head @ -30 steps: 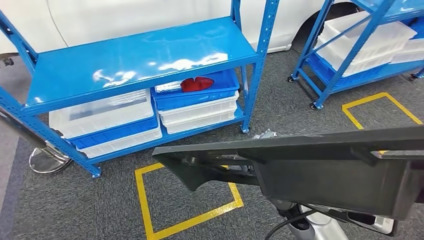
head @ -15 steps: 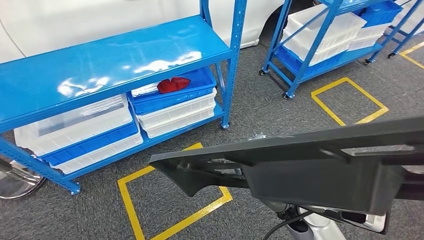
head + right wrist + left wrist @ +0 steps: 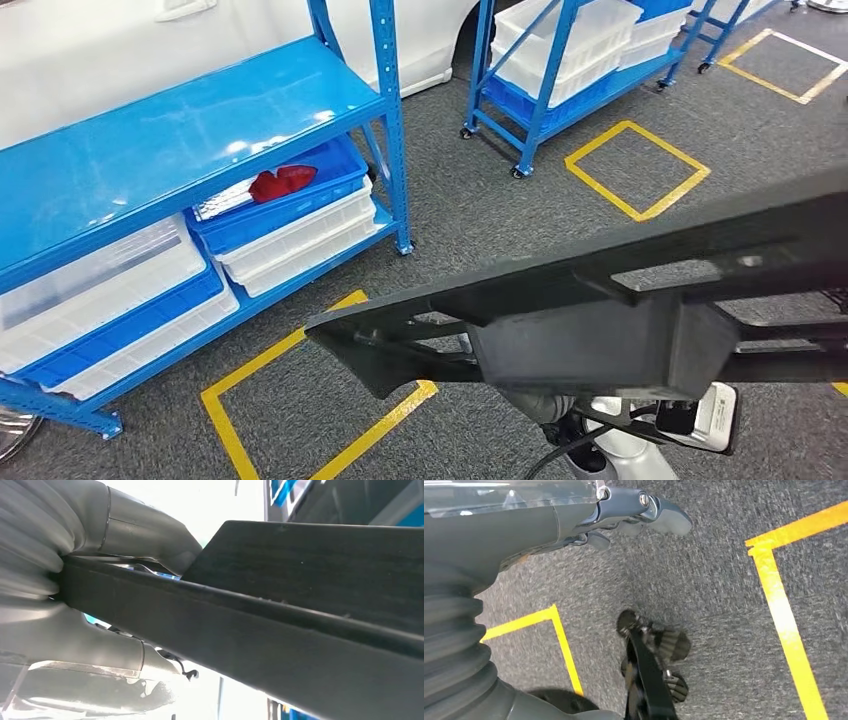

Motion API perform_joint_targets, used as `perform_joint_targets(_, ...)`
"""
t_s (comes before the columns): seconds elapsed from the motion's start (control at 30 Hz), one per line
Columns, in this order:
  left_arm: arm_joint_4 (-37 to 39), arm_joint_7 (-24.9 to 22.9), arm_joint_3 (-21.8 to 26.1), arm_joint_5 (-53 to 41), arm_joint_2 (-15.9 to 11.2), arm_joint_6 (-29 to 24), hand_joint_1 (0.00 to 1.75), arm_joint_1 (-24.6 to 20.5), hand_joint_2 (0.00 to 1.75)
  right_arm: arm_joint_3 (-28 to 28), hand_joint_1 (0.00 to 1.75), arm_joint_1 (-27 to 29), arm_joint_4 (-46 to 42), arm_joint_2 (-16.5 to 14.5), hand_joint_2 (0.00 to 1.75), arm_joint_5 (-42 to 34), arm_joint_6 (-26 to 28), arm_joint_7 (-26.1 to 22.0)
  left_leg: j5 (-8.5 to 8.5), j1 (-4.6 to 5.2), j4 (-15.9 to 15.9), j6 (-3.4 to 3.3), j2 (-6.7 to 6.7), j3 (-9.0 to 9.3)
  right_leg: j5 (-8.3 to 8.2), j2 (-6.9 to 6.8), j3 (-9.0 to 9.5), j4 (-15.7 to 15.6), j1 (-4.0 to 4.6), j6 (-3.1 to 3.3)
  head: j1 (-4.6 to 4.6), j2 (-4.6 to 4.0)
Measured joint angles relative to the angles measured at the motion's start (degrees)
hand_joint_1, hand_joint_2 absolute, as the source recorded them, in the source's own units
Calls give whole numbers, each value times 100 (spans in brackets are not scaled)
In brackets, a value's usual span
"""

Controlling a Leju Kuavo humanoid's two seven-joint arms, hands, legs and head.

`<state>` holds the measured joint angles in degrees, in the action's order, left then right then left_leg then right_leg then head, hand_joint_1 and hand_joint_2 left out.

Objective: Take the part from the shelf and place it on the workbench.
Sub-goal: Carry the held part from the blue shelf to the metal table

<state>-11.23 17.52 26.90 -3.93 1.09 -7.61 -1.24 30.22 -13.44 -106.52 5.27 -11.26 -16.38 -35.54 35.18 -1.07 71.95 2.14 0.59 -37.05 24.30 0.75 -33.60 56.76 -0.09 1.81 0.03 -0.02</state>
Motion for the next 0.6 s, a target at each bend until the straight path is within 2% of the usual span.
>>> perform_joint_targets(0.03,0,-2,1,-8,-4,8,0,7,175,-4,175,-1,32,0,175,-14,4,4,34,0,222,2,-15,-115,-1,71,-5,11,7,4,-2,1)
perform_joint_targets(0.07,0,-3,0,-14,-5,15,0,11,175,-5,175,-2,59,0,175,-21,5,9,-55,0,209,-3,-22,-123,-1,145,-8,26,11,3,-2,0)
perform_joint_targets(0.1,0,-4,-1,-17,-5,19,0,12,175,-5,175,-6,78,0,175,-22,5,13,-247,-2,-50,-13,-41,-14,1,217,-9,44,12,-1,-2,1)
perform_joint_targets(0.13,0,-4,-1,-19,-5,22,0,11,175,-5,175,-12,91,0,175,-23,5,15,-482,-4,-465,-28,-107,171,6,284,-11,64,11,-9,-3,1)
perform_joint_targets(0.17,0,-4,-2,-20,-7,25,0,9,175,-5,175,-21,102,0,175,-23,4,15,-648,-8,-883,-46,-214,356,13,345,-21,90,18,-26,-1,1)
perform_joint_targets(0.2,0,-5,-2,-20,-9,25,0,8,175,-6,175,-30,109,0,175,-25,4,15,-753,-8,-1189,-64,-304,490,14,405,-39,113,18,-53,0,2)
perform_joint_targets(0.23,0,-5,-2,-21,-11,24,0,3,175,-7,175,-36,115,0,175,-26,8,16,-788,-2,-1358,-83,-370,560,11,459,-63,128,13,-86,1,1)
perform_joint_targets(0.27,0,-6,-2,-23,-13,24,0,-5,175,-10,175,-40,119,1,175,-28,17,20,-771,9,-1403,-104,-378,574,0,510,-85,133,5,-124,2,1)
perform_joint_targets(0.3,0,-5,-2,-25,-13,27,0,-14,175,-18,175,-40,121,1,175,-34,32,23,-789,13,-1414,-133,-330,577,-16,562,-102,127,-6,-163,2,1)
perform_joint_targets(0.33,0,-3,-2,-27,-12,33,0,-24,175,-32,175,-37,121,2,175,-43,48,27,-810,9,-1435,-168,-274,586,-12,550,-116,141,-14,-192,3,1)
perform_joint_targets(0.4,0,10,-2,-32,-10,58,0,-29,175,-80,175,-46,120,3,175,-67,81,32,-851,-6,-1485,-242,-153,604,149,320,-241,388,-7,-244,17,1)
perform_joint_targets(0.47,0,28,-2,-35,-12,90,0,-21,175,-131,175,-58,120,3,175,-79,103,38,-860,5,-1497,-276,-30,597,518,44,-579,1086,-21,-290,31,2)
perform_joint_targets(0.5,0,34,-2,-35,-14,107,0,-15,175,-150,175,-62,122,3,175,-80,108,54,-859,11,-1496,-278,34,591,682,-1,-774,1485,-37,-313,31,2)
perform_joint_targets(0.53,0,42,-2,-35,-14,125,0,-13,175,-167,175,-64,124,4,175,-84,113,80,-856,15,-1495,-277,101,588,758,-17,-912,1760,-54,-330,31,2)
perform_joint_targets(0.57,0,49,-2,-35,-15,144,0,-18,175,-180,175,-75,127,4,175,-93,118,118,-852,16,-1494,-273,165,587,727,-29,-946,1829,-66,-341,31,2)
perform_joint_targets(0.6,0,56,-2,-35,-15,164,0,-27,175,-192,175,-99,129,4,175,-108,121,163,-846,16,-1493,-264,228,592,594,-54,-854,1652,-74,-345,31,2)
